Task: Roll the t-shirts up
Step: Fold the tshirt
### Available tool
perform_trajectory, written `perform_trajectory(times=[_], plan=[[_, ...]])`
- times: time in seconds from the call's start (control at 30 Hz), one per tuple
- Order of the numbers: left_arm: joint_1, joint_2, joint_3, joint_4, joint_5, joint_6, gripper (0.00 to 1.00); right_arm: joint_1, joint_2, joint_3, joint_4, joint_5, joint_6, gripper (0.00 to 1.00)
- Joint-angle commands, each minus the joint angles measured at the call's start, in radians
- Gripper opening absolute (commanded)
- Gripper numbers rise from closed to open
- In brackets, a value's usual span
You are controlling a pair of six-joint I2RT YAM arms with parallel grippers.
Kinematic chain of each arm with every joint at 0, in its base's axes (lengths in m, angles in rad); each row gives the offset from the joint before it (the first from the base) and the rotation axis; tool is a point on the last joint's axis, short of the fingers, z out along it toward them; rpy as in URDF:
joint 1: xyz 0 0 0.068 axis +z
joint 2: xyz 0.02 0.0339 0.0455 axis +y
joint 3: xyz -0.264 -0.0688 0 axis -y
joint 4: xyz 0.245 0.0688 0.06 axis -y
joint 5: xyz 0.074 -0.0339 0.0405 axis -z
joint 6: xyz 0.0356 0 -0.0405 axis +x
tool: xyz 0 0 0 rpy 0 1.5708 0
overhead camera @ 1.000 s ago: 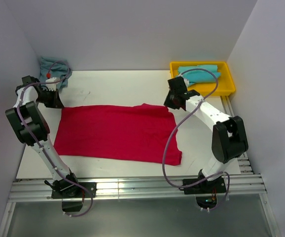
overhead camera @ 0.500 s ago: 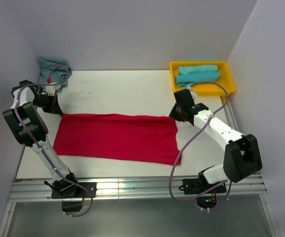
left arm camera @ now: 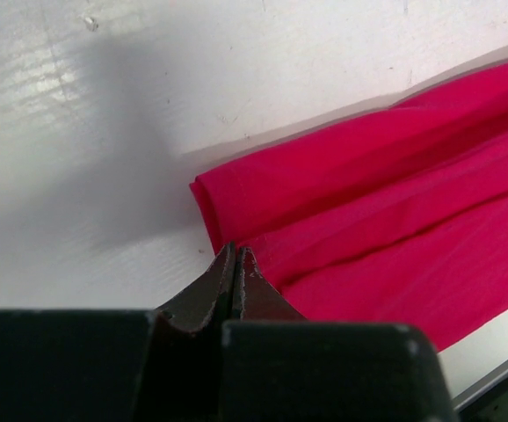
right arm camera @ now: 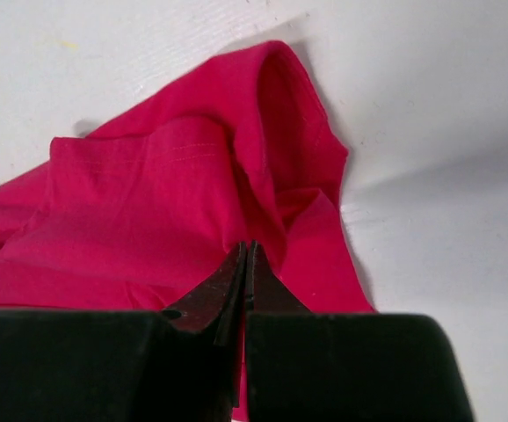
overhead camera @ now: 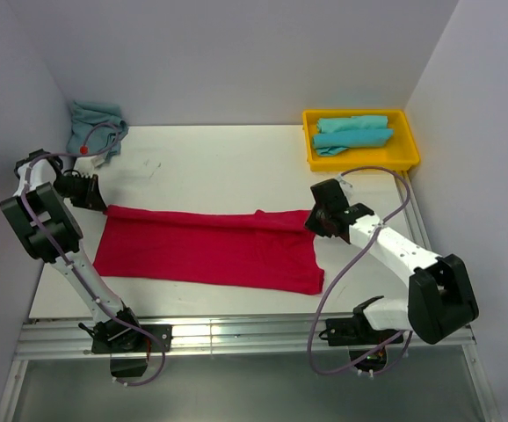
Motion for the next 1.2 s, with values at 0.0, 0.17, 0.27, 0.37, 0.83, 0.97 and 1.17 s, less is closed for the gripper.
perform_trajectory(times=[0.0,0.17,0.27,0.37,0.83,0.97,1.17], plan=[[0.017,-0.036,0.002,-0.033,0.001,0.048,0.0,0.006,-0.054,-0.028,0.029,0.029,0.024,0.0],[0.017,-0.037,-0.023,-0.037,-0.012,0.065,0.0,0.009,-0.071,-0.068,0.041,0.026,0.042,0.0],[0.019,-0.039,-0.04,-0.039,-0.018,0.08,0.0,0.009,-0.071,-0.073,0.038,0.031,0.046,0.0],[0.019,-0.036,-0.06,-0.044,-0.027,0.097,0.0,0.017,-0.062,-0.079,0.041,0.027,0.052,0.0],[0.023,-0.031,-0.146,0.016,-0.085,0.082,0.0,0.046,0.016,-0.147,0.078,0.026,0.11,0.0],[0.025,-0.037,-0.156,0.041,-0.105,0.064,0.0,0.054,0.027,-0.167,0.084,0.023,0.116,0.01],[0.028,-0.063,-0.187,0.067,-0.131,0.053,0.0,0.06,0.006,-0.186,0.081,0.027,0.128,0.0]])
